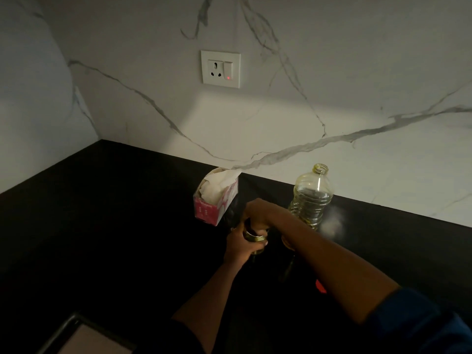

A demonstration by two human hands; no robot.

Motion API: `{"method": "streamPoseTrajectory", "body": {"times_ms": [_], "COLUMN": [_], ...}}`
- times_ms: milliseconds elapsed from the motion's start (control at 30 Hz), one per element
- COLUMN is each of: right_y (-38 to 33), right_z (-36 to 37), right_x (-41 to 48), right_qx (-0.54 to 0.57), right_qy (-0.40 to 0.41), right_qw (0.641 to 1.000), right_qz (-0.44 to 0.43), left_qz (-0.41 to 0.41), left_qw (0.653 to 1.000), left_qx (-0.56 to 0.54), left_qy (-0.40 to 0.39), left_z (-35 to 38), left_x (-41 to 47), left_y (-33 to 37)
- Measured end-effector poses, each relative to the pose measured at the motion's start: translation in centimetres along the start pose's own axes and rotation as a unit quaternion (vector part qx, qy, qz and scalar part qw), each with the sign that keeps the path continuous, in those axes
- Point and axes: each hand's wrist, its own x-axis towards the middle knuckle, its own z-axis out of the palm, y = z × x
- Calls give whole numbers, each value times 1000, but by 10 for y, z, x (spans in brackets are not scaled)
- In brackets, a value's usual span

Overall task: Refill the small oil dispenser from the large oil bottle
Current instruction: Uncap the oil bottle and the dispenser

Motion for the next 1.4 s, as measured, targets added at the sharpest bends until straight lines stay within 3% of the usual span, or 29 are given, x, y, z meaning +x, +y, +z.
{"method": "streamPoseTrajectory", "body": {"times_ms": [100,167,300,433,767,867,967,1100,1400], "right_y": [1,1,-7,-15,-31,-29,-29,-32,-32], "right_z": [-5,-7,3,20,11,13,15,23,9], "right_x": [-7,-9,-12,-14,-32,-27,-27,-29,-32], "right_qx": [1,58,97,51,-59,-10,18,2,73], "right_qy": [-24,19,144,95,-29,28,104,90,53], "right_qw": [999,997,981,988,996,997,994,994,995], "right_qz": [-48,-42,88,113,-54,-65,-1,59,36], "left_qz": [-4,-10,-24,-40,-47,-48,-55,-62,-36], "left_qw": [1000,1000,999,998,998,998,998,997,998], "left_qx": [14,12,25,38,11,-22,-22,-31,-36], "left_qy": [-5,5,15,20,41,35,30,36,33], "left_z": [-2,-3,-3,-3,-5,-7,-9,-8,-10], "left_x": [-4,-8,-16,-26,-47,-51,-53,-55,-55], "left_y": [-1,-3,-6,-8,-13,-16,-14,-14,-15]}}
